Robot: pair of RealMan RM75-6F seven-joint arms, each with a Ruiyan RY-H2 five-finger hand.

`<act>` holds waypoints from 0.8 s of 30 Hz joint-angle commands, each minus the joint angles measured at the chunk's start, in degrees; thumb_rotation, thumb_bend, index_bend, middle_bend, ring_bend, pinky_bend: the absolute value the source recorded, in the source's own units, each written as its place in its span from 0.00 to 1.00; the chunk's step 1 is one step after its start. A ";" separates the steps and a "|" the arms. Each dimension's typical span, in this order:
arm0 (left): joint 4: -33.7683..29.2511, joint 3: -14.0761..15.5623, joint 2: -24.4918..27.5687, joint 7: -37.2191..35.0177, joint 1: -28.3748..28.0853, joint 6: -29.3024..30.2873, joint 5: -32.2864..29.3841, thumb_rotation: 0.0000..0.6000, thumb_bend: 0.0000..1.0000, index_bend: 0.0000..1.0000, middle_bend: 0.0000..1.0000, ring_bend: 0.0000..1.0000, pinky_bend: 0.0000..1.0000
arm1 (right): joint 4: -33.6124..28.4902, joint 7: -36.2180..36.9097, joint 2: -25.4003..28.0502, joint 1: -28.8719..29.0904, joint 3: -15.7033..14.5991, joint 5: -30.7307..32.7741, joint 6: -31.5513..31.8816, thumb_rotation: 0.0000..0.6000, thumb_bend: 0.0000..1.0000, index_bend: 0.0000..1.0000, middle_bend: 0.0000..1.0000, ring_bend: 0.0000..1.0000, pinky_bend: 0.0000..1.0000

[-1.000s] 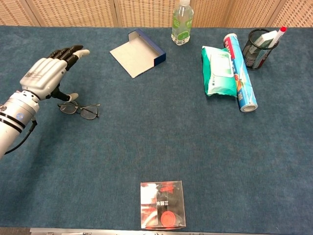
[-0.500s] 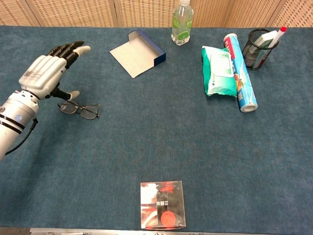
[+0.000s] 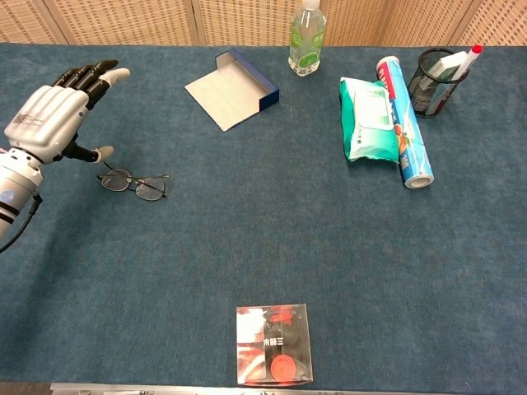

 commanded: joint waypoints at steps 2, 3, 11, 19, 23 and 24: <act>1.14 0.10 -0.79 -0.71 0.02 -0.35 0.09 1.00 0.19 0.00 0.00 0.00 0.06 | -0.06 0.01 0.01 0.01 0.07 0.17 -0.05 1.00 0.25 0.63 0.50 0.38 0.39; 1.40 0.11 -0.95 -0.82 0.02 -0.47 0.07 1.00 0.19 0.00 0.00 0.00 0.06 | -0.06 0.03 0.01 0.02 0.09 0.21 -0.07 1.00 0.25 0.63 0.50 0.38 0.39; 5.16 0.62 -3.08 -2.35 0.01 -2.31 -0.21 1.00 0.19 0.00 0.00 0.00 0.06 | 0.05 0.21 0.04 0.03 0.11 0.30 -0.12 1.00 0.25 0.63 0.50 0.38 0.39; 9.07 0.73 -5.36 -3.79 -0.42 -3.58 -0.13 1.00 0.19 0.00 0.00 0.00 0.06 | 0.05 0.35 0.11 0.00 0.14 0.36 -0.09 1.00 0.25 0.63 0.50 0.38 0.39; 10.42 0.77 -6.10 -4.40 -0.46 -4.02 -0.20 1.00 0.19 0.00 0.00 0.00 0.06 | 0.07 0.51 0.15 0.01 0.18 0.44 -0.12 1.00 0.25 0.63 0.50 0.38 0.39; 10.67 0.79 -6.22 -4.50 -0.46 -4.06 -0.17 1.00 0.19 0.00 0.00 0.00 0.06 | 0.08 0.53 0.16 0.01 0.17 0.44 -0.12 1.00 0.25 0.63 0.50 0.38 0.39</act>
